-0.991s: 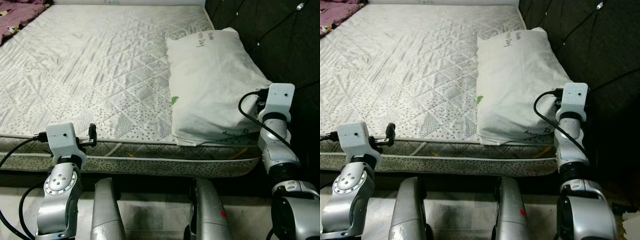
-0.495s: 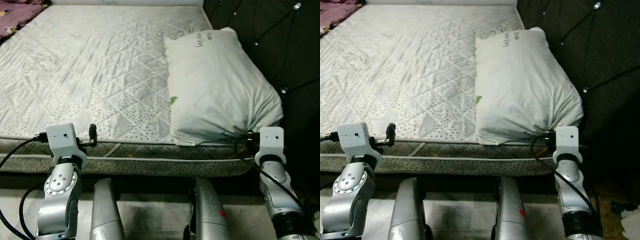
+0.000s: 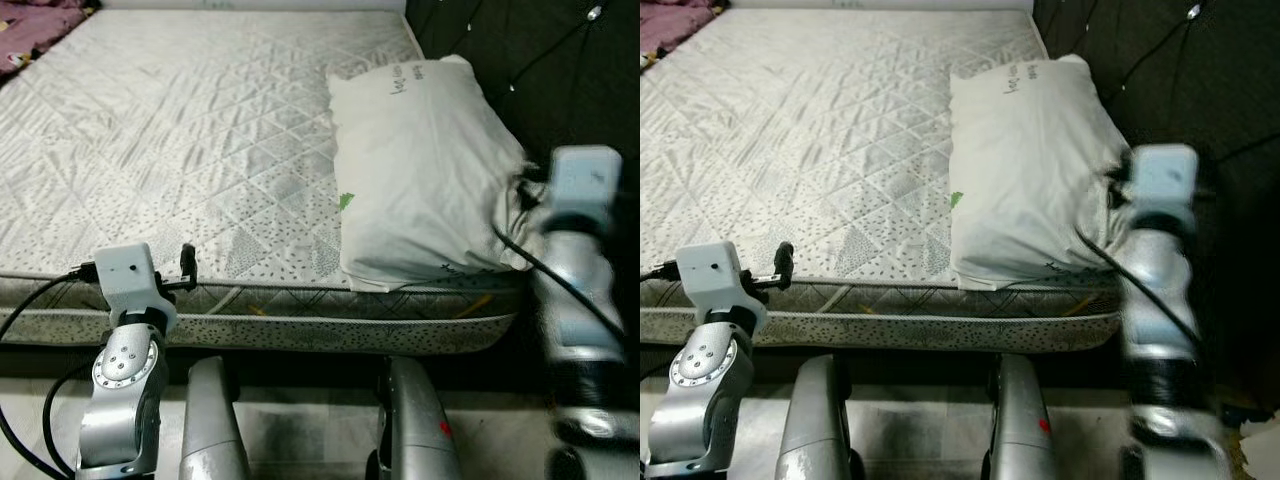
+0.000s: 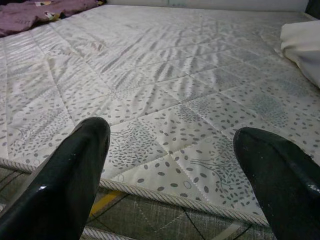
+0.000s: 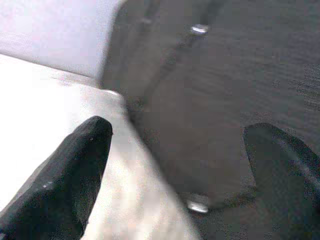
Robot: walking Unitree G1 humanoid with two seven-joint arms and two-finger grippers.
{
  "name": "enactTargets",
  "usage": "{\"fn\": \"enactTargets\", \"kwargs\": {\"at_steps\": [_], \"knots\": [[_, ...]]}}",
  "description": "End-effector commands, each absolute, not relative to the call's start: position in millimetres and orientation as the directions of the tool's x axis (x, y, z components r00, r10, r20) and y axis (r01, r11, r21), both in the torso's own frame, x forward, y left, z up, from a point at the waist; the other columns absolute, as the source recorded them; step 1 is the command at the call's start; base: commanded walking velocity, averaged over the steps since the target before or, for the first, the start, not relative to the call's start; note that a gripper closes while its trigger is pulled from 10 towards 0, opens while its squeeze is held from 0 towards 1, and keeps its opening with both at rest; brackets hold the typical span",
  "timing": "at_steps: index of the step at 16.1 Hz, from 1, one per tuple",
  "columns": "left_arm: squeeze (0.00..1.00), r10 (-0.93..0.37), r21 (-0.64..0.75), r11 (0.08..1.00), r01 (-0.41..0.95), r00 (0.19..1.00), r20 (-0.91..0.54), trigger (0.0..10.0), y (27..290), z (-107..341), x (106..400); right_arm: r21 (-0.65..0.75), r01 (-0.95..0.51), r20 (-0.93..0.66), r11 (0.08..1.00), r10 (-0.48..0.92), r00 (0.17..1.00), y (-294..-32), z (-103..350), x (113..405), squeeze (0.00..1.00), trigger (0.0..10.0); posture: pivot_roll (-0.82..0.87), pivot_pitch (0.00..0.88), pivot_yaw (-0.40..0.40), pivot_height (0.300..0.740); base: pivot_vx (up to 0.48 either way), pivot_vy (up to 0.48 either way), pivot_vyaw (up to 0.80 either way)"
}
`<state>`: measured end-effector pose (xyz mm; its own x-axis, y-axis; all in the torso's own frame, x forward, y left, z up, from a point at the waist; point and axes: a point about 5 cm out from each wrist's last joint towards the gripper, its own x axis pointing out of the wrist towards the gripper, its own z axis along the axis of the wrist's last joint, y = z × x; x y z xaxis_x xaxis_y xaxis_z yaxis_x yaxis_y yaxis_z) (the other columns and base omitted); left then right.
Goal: Clean up the room
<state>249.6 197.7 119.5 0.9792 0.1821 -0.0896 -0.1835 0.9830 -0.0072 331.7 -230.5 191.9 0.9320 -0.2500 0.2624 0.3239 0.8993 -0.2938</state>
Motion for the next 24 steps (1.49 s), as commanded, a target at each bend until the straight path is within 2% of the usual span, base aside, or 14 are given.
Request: {"fn": "enactTargets", "kwargs": {"at_steps": [1, 2, 4, 6, 7, 9, 10, 11, 12, 15, 16, 17, 19, 24], "knots": [[0.00, 0.189, 0.006, 0.982, -0.189, 0.979, -0.070, 10.0, 197, 123, 251, -0.280, 0.283, 0.202, 0.917, -0.232, 0.952, -221, 181, 338, 1.00, 10.0, -0.03, 0.000, -0.022, 0.511, 0.000, 0.000, 0.00], [0.00, 0.185, 0.004, 0.983, -0.186, 0.981, -0.063, 10.0, 196, 124, 252, -0.192, 0.209, 0.044, 0.959, -0.204, 0.978, -201, 157, 353, 1.00, 10.0, -0.02, 0.000, -0.027, 0.511, 0.000, 0.000, 0.00], [0.00, 0.176, -0.002, 0.984, -0.177, 0.983, -0.056, 10.0, 194, 125, 252, -0.121, 0.148, -0.114, 0.981, -0.162, 0.980, -185, 134, 365, 1.00, 10.0, 0.00, 0.000, -0.039, 0.511, 0.000, 0.000, 0.00], [0.00, 0.175, -0.002, 0.985, -0.175, 0.984, -0.045, 10.0, 193, 126, 253, 0.020, 0.153, -0.350, 0.988, -0.136, 0.927, -174, 102, 370, 1.00, 10.0, 0.02, 0.000, -0.054, 0.511, 0.000, 0.000, 0.00], [0.00, 0.182, 0.009, 0.983, -0.182, 0.983, -0.038, 10.0, 193, 127, 254, 0.062, 0.164, -0.395, 0.984, -0.127, 0.910, -171, 98, 370, 1.00, 10.0, 0.03, 0.000, -0.061, 0.511, 0.000, 0.000, 0.00], [0.00, 0.206, 0.039, 0.978, -0.205, 0.978, -0.021, 10.0, 194, 129, 255, 0.087, 0.152, -0.331, 0.984, -0.116, 0.936, -167, 113, 379, 1.00, 10.0, 0.03, 0.000, -0.066, 0.511, 0.000, 0.000, 0.00], [0.00, 0.229, 0.025, 0.973, -0.229, 0.973, 0.012, 10.0, 195, 134, 257, 0.132, 0.093, -0.137, 0.987, -0.075, 0.988, -159, 148, 391, 1.00, 10.0, 0.02, 0.000, -0.063, 0.511, 0.000, 0.000, 0.00], [0.00, 0.230, 0.019, 0.973, -0.230, 0.973, 0.021, 10.0, 195, 136, 258, 0.135, 0.076, -0.098, 0.988, -0.063, 0.993, -157, 155, 393, 1.00, 10.0, 0.02, 0.000, -0.063, 0.511, 0.000, 0.000, 0.00], [0.00, 0.231, 0.015, 0.972, -0.232, 0.970, 0.077, 10.0, 196, 144, 263, 0.140, -0.035, 0.083, 0.989, 0.023, 0.996, -144, 183, 395, 1.00, 10.0, 0.02, 0.000, -0.056, 0.511, 0.000, 0.000, 0.00], [0.00, 0.245, 0.016, 0.968, -0.249, 0.961, 0.130, 10.0, 198, 153, 272, 0.105, -0.119, 0.183, 0.987, 0.098, 0.978, -127, 188, 382, 1.00, 10.0, 0.00, 0.000, -0.041, 0.511, 0.000, 0.000, 0.00], [0.00, 0.248, 0.021, 0.967, -0.253, 0.959, 0.138, 10.0, 198, 153, 273, 0.107, -0.130, 0.187, 0.986, 0.108, 0.976, -124, 185, 378, 0.91, 10.0, -0.01, 0.000, -0.036, 0.511, 0.000, 0.000, 0.00], [0.00, 0.252, 0.030, 0.965, -0.260, 0.955, 0.157, 10.0, 198, 154, 275, 0.113, -0.153, 0.199, 0.982, 0.129, 0.972, -121, 178, 369, 0.00, 10.0, -0.01, 0.000, -0.032, 0.511, 0.000, 0.000, 0.00], [0.00, 0.241, 0.012, 0.969, -0.248, 0.953, 0.185, 10.0, 197, 157, 280, 0.105, -0.166, 0.200, 0.980, 0.143, 0.969, -119, 166, 354, 0.00, 10.0, -0.02, 0.000, -0.028, 0.511, 0.000, 0.000, 0.00], [0.00, 0.213, -0.011, 0.976, -0.216, 0.952, 0.218, 10.0, 193, 167, 286, 0.122, -0.172, 0.228, 0.977, 0.141, 0.963, -116, 177, 356, 0.00, 10.0, -0.03, 0.000, -0.033, 0.536, 0.000, 0.000, 0.00]]}}
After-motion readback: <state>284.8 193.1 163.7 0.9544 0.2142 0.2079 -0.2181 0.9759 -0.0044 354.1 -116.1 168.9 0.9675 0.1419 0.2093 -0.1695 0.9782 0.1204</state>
